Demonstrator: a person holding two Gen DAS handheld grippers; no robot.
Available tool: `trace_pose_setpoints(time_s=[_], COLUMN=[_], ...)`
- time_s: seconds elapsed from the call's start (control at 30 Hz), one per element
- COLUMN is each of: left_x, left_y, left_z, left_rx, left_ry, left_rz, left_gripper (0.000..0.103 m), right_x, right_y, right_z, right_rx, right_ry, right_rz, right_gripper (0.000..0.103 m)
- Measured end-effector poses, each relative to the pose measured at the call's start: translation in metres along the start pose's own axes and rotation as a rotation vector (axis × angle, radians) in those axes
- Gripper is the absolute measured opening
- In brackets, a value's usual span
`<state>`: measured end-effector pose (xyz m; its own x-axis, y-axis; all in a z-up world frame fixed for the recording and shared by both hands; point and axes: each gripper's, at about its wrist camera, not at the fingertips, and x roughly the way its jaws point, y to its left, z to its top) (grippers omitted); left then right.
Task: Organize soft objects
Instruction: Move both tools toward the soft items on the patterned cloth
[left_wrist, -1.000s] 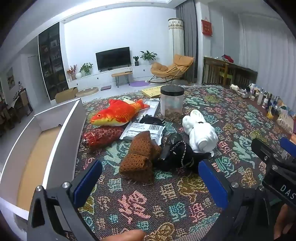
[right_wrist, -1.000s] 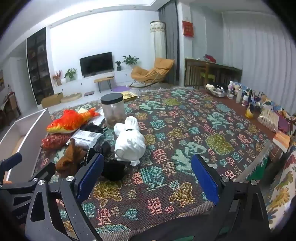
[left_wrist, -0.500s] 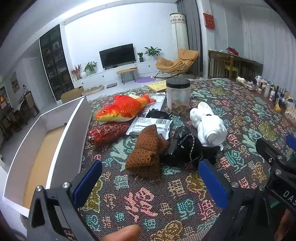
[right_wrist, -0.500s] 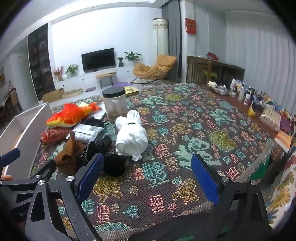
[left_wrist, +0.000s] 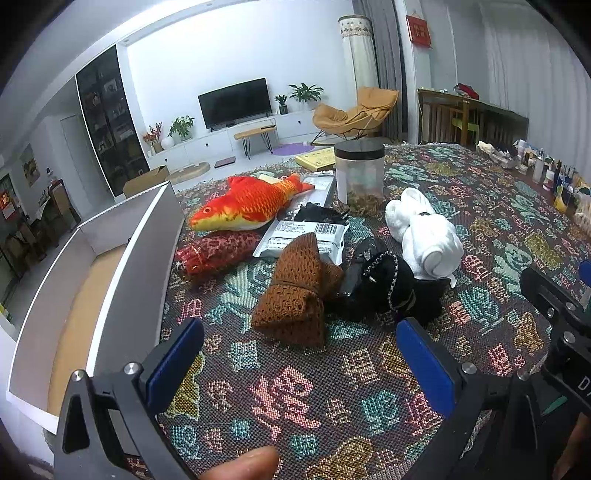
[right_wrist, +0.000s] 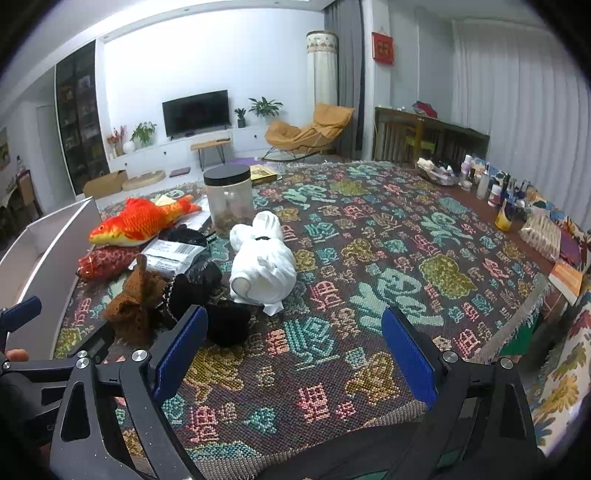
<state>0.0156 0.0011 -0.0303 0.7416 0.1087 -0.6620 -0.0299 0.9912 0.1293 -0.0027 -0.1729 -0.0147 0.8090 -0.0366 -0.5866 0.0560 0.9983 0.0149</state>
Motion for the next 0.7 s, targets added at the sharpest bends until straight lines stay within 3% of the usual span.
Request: trace_pose_setpoints(time_s=[0.2,0.43,0.5,0.53,0.7], left_x=[0.016,0.085,0.100,0.096,0.117], left_y=[0.003,0.015,0.019,0.019,0.021], left_z=[-0.008,-0.049,-0.059,-0.059,-0.048], left_rx=[-0.014,-0.084,-0.100,-0.095,-0.091], left_ry=[0.045,0.282,0.328,0.277,0.312], left_rz=[-0.017,-0.089,-0.103,-0.095,-0.099], left_gripper=[0.103,0.103,0.103,0.103,0.103], right_x=[0.003,0.016,0.032,0.040,0.099], right_y=[0.000,-0.001,0.000,0.001,0.010], right_z=[-0.002,-0.001,-0.002,-0.003,-0.013], right_rx=[-0.003,0.013,0.016,0.015,-0.004], right_ry=[0.010,0.049,0.118,0.153,0.378], right_rz=[-0.002,0.003,0.006,0.003,0.013], right_gripper=[0.096,0.096,0.096,0.096,0.096])
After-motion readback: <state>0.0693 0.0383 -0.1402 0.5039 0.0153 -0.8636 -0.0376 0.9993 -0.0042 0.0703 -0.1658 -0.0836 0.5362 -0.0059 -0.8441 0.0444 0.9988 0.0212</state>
